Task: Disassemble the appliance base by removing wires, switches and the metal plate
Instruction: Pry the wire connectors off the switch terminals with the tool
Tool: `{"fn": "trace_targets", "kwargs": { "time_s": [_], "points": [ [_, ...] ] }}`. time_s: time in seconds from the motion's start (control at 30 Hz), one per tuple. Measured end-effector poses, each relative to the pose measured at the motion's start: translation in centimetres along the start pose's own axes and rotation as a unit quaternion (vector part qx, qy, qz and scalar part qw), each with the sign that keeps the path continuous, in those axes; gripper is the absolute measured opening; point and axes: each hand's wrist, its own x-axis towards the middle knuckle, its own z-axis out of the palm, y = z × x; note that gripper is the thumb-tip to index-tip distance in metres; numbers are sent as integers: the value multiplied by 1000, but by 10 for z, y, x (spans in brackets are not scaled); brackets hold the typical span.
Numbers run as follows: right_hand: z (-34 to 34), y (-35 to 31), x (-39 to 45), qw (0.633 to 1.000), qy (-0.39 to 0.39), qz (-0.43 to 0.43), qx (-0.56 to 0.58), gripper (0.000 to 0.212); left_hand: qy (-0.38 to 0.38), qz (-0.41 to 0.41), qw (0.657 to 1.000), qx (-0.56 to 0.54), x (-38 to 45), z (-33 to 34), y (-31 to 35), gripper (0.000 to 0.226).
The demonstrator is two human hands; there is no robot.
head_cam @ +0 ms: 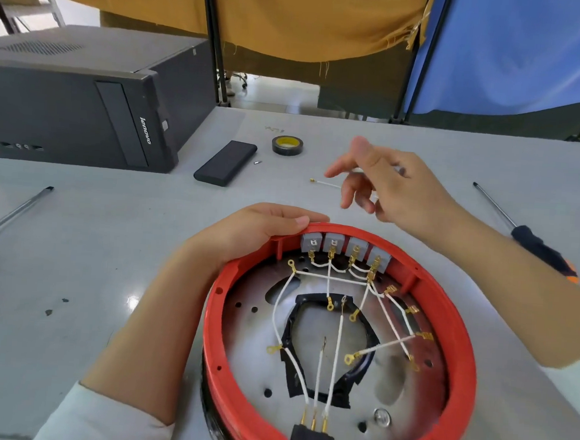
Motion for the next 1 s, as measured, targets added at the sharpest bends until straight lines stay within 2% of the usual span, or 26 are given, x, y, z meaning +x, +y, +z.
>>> {"fn": "trace_targets", "kwargs": {
  "time_s": [0.1,0.17,0.27,0.47,0.63,0.77,1.0],
  "points": [
    [7,-13,-14,998,-45,36,18,63,28,-12,999,-24,-7,-4,1,29],
    [15,-9,-18,997,-52,48,5,58,48,-9,998,-25,-11,-8,1,30],
    [25,3,-16,996,-19,54,-64,49,74,-12,997,-1,-12,-10,0,32],
    [28,11,0,991,53,19,-119,37,79,-24,996,-14,-12,-9,0,31],
    [26,26,-5,990,130,11,-60,39,75,-31,996,-43,-12,-9,0,31],
    [30,28,-6,985,100,-8,-137,40,72,-25,996,-45,-12,-9,1,30],
    [33,28,-8,979,94,-47,-173,40,76,-14,996,-45,-12,-8,0,29]
  ]
}}
